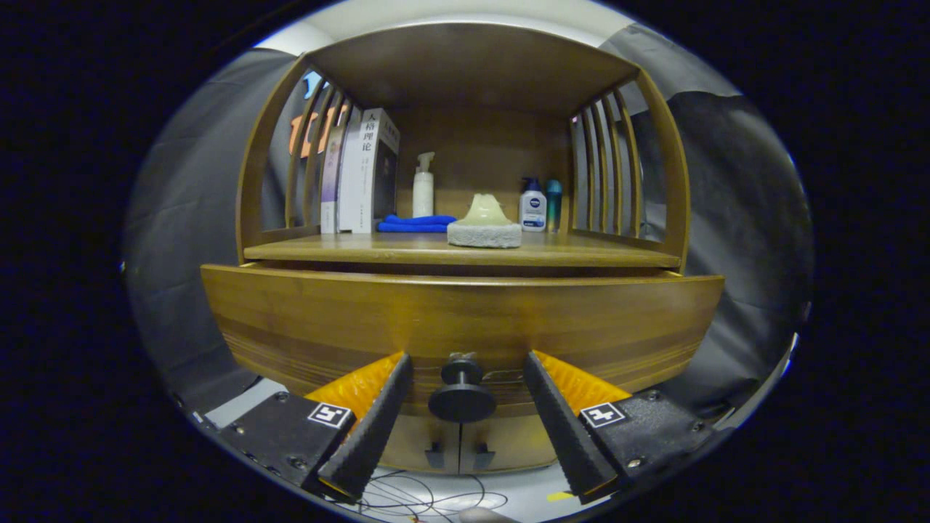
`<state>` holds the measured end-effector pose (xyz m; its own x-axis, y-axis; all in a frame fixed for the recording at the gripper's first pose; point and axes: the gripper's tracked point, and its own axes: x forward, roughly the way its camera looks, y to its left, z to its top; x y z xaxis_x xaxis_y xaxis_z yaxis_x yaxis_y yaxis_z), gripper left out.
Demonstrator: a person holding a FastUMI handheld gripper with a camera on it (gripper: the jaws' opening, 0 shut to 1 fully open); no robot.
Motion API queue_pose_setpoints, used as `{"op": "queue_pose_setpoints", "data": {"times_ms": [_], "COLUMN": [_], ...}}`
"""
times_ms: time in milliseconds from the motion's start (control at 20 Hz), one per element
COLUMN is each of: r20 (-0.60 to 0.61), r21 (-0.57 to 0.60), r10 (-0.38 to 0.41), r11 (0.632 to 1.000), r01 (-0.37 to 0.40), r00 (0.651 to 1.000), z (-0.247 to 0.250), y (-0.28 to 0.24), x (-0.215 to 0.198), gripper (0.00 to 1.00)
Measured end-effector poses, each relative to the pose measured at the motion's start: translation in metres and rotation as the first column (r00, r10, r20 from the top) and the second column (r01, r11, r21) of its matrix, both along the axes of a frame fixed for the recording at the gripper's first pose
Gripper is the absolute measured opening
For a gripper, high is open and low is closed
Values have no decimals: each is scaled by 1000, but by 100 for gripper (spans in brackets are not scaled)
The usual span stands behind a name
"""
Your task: Pull open the drawer, take out the items inside it, and place them on the countertop above the cabinet.
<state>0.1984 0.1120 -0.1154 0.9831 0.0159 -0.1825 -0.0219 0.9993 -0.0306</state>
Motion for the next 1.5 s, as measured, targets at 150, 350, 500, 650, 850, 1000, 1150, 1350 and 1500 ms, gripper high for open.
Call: {"op": "queue_pose_setpoints", "data": {"times_ms": [150,350,500,650,850,1000,1150,1350,1500], "r20": [1,1,23,39,14,-17,22,72,122], "r21": [-6,-15,-23,-7,15,44,45,23,19], "r10": [0,-2,3,11,10,25,35,58,56], "r11": [1000,1000,1000,1000,1000,999,998,998,998], "r01": [0,2,-2,-11,-10,-25,-36,-60,-58], "r00": [1000,1000,1000,999,1000,1000,999,996,991], "z": [1,1,1,-2,-7,-2,23,54,77], "y": [1,1,2,6,5,5,0,-12,-29], "x": [16,26,33,44,48,43,19,-29,-70], "gripper": [100,100,100,100,99,99,99,99,99]}}
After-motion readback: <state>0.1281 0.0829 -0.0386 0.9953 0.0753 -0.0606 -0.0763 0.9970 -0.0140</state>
